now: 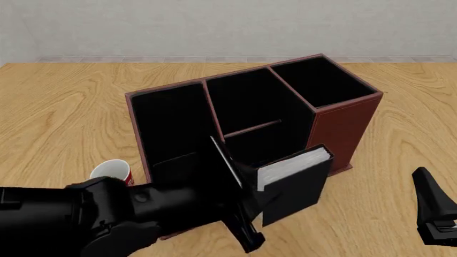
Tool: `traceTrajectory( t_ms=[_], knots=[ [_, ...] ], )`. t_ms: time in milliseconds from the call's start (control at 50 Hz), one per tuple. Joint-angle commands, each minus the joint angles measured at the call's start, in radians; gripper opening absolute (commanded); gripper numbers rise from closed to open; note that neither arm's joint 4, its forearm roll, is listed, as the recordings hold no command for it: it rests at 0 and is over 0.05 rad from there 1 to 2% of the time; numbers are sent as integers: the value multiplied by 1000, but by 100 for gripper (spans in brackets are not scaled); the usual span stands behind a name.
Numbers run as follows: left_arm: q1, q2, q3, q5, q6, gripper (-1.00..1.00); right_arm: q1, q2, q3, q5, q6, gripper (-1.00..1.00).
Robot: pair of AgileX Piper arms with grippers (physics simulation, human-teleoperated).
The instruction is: Pick up the book and place it in the back compartment of the caddy.
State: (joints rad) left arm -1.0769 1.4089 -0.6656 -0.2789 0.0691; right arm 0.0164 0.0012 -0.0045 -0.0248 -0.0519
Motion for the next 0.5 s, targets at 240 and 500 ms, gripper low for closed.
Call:
traceTrajectory(
  t_ms=[240,500],
  knots=[
    [47,-135,-65,158,48,-100,0,0,0,0,0,100],
    [83,-186,-142,261,85,-100,0,0,0,0,0,100]
  ],
)
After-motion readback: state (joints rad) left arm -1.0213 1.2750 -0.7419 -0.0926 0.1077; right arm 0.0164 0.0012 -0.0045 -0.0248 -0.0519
